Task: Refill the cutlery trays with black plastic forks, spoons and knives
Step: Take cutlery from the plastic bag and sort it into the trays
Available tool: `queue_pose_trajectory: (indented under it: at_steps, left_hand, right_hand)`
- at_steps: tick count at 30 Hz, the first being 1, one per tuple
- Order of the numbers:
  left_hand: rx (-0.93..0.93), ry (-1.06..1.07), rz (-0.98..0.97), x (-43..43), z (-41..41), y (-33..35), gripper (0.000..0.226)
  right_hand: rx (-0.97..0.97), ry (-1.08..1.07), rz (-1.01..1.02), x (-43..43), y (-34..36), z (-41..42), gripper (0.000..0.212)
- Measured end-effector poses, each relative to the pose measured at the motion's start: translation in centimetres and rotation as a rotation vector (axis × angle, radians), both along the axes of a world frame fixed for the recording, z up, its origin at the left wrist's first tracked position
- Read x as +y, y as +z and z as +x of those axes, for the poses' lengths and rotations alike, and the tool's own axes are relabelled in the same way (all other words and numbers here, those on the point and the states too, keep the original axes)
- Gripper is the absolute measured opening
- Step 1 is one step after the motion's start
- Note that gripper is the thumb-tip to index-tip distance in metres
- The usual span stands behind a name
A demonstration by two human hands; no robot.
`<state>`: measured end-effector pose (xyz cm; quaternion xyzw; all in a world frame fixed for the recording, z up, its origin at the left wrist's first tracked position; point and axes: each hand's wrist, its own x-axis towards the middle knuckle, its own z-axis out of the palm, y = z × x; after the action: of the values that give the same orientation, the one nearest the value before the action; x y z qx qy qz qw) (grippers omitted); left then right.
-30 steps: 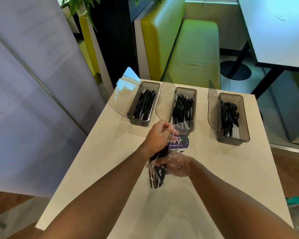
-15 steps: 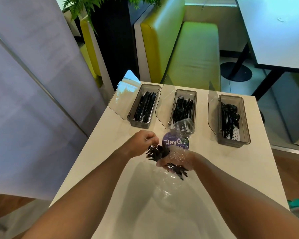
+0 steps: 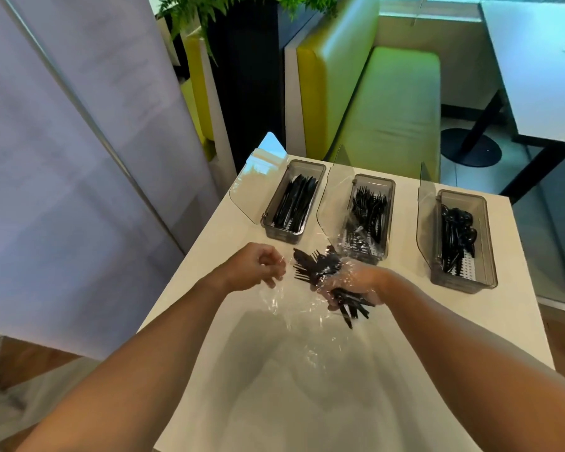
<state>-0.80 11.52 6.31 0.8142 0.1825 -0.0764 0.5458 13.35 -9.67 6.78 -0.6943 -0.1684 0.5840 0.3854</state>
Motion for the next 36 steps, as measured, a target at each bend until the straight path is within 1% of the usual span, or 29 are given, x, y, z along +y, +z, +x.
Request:
queue_pose_trajectory:
  at_steps: [2, 3, 6, 8, 11, 13, 16, 17, 19, 21, 22, 23, 25, 26, 28, 30, 31, 34, 36]
  left_hand:
    - [0.046, -0.015, 0.033, 0.6, -0.6, -0.7, 0.009]
    - [0.064, -0.013, 0.052, 0.9, -0.9, -1.0, 0.008]
    - [0.132, -0.009, 0.095, 1.4, -1.6, -2.0, 0.004]
    - [0.202, -0.026, 0.121, 1.6, -1.9, -2.7, 0.003]
    - [0.298, -0.042, 0.127, 2.0, -2.2, -3.8, 0.008]
    - [0.362, -0.057, 0.167, 2.1, -2.3, -3.9, 0.013]
    - [0.449, -0.052, 0.200, 2.2, -2.7, -4.2, 0.008]
    - [0.448, -0.022, 0.207, 2.4, -2.7, -4.3, 0.011]
    - [0.395, 0.049, 0.280, 2.6, -2.6, -4.4, 0.029]
    - [0.252, 0.093, 0.398, 2.4, -2.0, -3.5, 0.033]
    - [0.157, 0.126, 0.378, 2.0, -1.6, -2.6, 0.032]
    - [0.061, 0.158, 0.288, 1.4, -1.1, -1.4, 0.033]
    - [-0.088, 0.189, -0.011, -0.1, 0.1, 1.1, 0.044]
    - [-0.118, 0.176, -0.139, -0.8, 0.7, 2.0, 0.049]
    - [-0.127, 0.139, -0.328, -2.2, 1.6, 3.2, 0.052]
    - [-0.105, 0.133, -0.452, -3.4, 2.2, 3.4, 0.049]
    - [-0.092, 0.143, -0.489, -3.9, 2.4, 3.3, 0.049]
    - [-0.069, 0.185, -0.562, -5.0, 2.5, 2.7, 0.051]
    - [-0.071, 0.228, -0.595, -5.3, 2.7, 2.8, 0.046]
  right_hand:
    - [0.074, -0.089, 0.050, -0.3, -0.1, -0.1, 0.007]
    - [0.099, -0.121, 0.089, -0.4, 0.0, -0.1, 0.005]
    - [0.120, -0.210, 0.198, -0.7, 0.3, 0.1, 0.018]
    - [0.128, -0.261, 0.274, -0.7, 0.9, 0.2, 0.022]
    - [0.116, -0.373, 0.361, -0.1, 2.3, 0.4, 0.019]
    - [0.087, -0.427, 0.419, 0.4, 3.4, 0.6, 0.015]
    - [0.071, -0.445, 0.443, 1.2, 5.0, 0.5, 0.012]
    - [0.065, -0.445, 0.431, 1.5, 5.3, 0.4, 0.012]
    - [0.051, -0.444, 0.407, 2.1, 5.8, 0.1, 0.011]
    - [0.036, -0.453, 0.385, 2.7, 5.8, -0.1, 0.012]
    - [0.027, -0.456, 0.371, 3.1, 5.8, -0.2, 0.012]
    - [0.021, -0.453, 0.357, 3.4, 5.9, -0.3, 0.012]
    - [0.000, -0.421, 0.327, 4.0, 5.8, -0.5, 0.011]
    - [-0.023, -0.393, 0.310, 4.4, 5.7, -0.8, 0.011]
    - [-0.091, -0.345, 0.280, 5.2, 5.3, -1.3, 0.015]
    - [-0.175, -0.314, 0.235, 5.9, 4.8, -1.8, 0.012]
    - [-0.219, -0.296, 0.210, 6.2, 4.5, -2.0, 0.011]
    - [-0.363, -0.229, 0.130, 6.7, 4.0, -2.7, 0.018]
    - [-0.436, -0.198, 0.112, 7.1, 3.7, -3.2, 0.019]
